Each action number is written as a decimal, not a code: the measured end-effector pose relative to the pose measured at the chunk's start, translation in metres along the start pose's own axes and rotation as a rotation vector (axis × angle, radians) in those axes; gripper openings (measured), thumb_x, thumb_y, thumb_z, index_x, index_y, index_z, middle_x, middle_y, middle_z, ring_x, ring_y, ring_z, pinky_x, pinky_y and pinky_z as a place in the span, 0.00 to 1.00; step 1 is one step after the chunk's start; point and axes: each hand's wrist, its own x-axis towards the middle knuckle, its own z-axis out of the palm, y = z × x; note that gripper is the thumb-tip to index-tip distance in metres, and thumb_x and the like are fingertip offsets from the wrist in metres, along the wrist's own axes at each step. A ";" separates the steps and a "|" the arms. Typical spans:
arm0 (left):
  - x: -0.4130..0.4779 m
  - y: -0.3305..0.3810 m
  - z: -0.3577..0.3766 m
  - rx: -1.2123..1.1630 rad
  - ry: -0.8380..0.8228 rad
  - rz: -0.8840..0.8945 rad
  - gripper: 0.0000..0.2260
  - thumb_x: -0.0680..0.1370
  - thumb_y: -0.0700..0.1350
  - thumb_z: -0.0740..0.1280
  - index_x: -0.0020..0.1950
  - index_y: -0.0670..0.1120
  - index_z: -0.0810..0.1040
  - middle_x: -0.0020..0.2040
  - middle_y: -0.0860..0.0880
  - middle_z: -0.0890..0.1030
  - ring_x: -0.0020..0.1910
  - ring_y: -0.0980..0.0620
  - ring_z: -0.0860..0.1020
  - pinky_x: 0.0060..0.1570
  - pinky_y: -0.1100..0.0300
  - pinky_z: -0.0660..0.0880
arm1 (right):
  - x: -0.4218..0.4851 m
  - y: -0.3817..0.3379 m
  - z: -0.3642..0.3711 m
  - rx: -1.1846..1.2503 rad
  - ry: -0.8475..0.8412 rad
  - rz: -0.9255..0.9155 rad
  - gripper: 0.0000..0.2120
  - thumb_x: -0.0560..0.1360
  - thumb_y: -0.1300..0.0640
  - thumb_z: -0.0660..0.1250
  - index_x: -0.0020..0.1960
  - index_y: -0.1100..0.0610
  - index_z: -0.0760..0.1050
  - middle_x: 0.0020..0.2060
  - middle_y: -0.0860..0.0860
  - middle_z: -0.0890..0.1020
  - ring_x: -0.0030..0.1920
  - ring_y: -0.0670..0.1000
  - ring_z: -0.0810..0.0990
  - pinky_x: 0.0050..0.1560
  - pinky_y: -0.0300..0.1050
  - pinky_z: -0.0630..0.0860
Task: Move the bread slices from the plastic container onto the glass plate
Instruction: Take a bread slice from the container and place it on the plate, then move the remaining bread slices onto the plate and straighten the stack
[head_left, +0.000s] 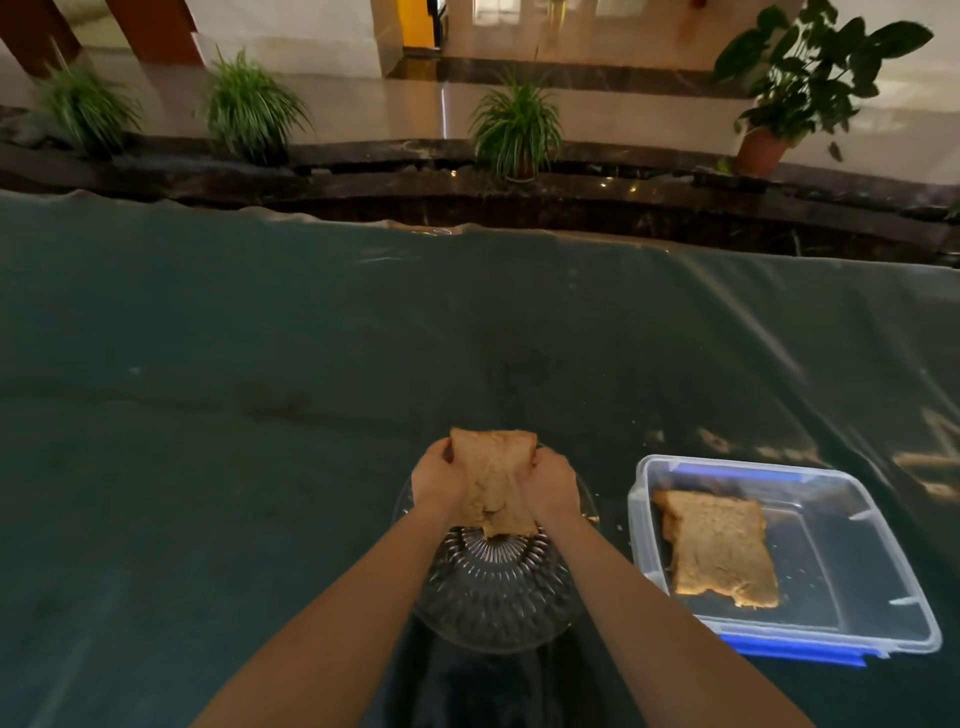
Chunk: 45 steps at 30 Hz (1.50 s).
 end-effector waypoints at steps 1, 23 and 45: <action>0.001 -0.002 0.001 0.011 -0.002 0.008 0.18 0.79 0.44 0.60 0.70 0.46 0.72 0.65 0.45 0.79 0.64 0.45 0.76 0.62 0.54 0.72 | 0.001 0.001 0.002 -0.018 -0.002 0.005 0.14 0.75 0.59 0.58 0.49 0.68 0.77 0.47 0.63 0.81 0.46 0.57 0.78 0.44 0.49 0.74; -0.051 0.022 0.002 0.719 0.041 0.499 0.27 0.79 0.45 0.58 0.77 0.45 0.57 0.74 0.46 0.65 0.74 0.45 0.62 0.70 0.47 0.64 | -0.035 0.005 -0.066 -0.378 -0.011 -0.268 0.34 0.74 0.47 0.65 0.74 0.54 0.56 0.72 0.56 0.63 0.71 0.60 0.60 0.68 0.57 0.65; -0.172 0.138 0.115 0.677 -0.493 0.567 0.15 0.79 0.42 0.59 0.54 0.33 0.80 0.60 0.34 0.79 0.61 0.39 0.76 0.58 0.55 0.72 | -0.069 0.147 -0.259 -0.290 -0.269 -0.029 0.27 0.73 0.55 0.69 0.70 0.57 0.67 0.66 0.55 0.75 0.64 0.56 0.75 0.65 0.48 0.72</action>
